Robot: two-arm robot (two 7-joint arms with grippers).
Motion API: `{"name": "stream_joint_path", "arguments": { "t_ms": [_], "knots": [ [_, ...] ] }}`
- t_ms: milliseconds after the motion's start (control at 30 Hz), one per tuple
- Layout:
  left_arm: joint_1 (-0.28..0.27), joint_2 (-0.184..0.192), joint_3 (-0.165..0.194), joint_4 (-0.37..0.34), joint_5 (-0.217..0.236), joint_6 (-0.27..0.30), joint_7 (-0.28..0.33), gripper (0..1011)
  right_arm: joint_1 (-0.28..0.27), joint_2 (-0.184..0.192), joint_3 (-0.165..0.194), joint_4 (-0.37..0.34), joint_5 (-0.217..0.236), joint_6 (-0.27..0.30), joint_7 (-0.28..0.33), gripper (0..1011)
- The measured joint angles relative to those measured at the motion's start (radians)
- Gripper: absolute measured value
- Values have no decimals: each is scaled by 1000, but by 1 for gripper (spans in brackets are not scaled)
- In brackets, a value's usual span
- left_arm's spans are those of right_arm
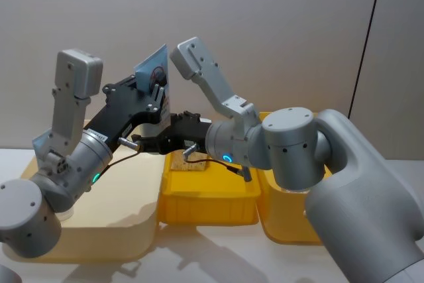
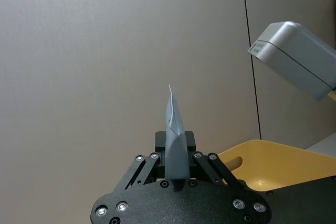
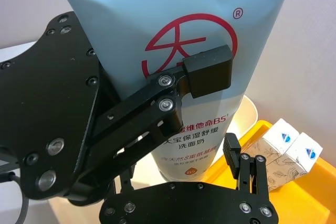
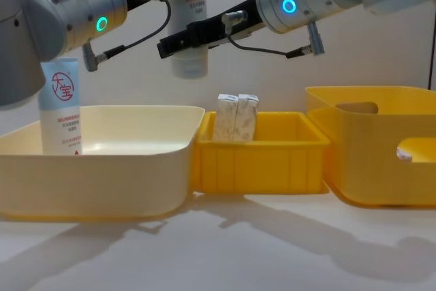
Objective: Bimanual collaborative sorting of washing and personal care products
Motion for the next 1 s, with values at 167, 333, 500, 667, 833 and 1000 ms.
{"name": "stream_joint_path", "arguments": {
  "t_ms": [167,333,500,667,833,1000],
  "knots": [
    [0,0,1,-1,0,1,1,191,1,-3,0,3,1,-4,-4,1001],
    [-1,-1,1,-1,1,2,2,191,2,-5,1,7,1,-9,-8,913],
    [-1,-1,2,-1,1,3,2,190,2,-6,1,8,2,-11,-10,796],
    [-1,-2,2,-1,1,3,3,190,2,-7,1,9,2,-12,-11,662],
    [-1,-1,2,-1,1,4,3,191,2,-7,1,10,2,-13,-11,643],
    [-1,-2,2,-1,1,4,3,190,3,-8,1,11,2,-13,-12,641]
  ]
}}
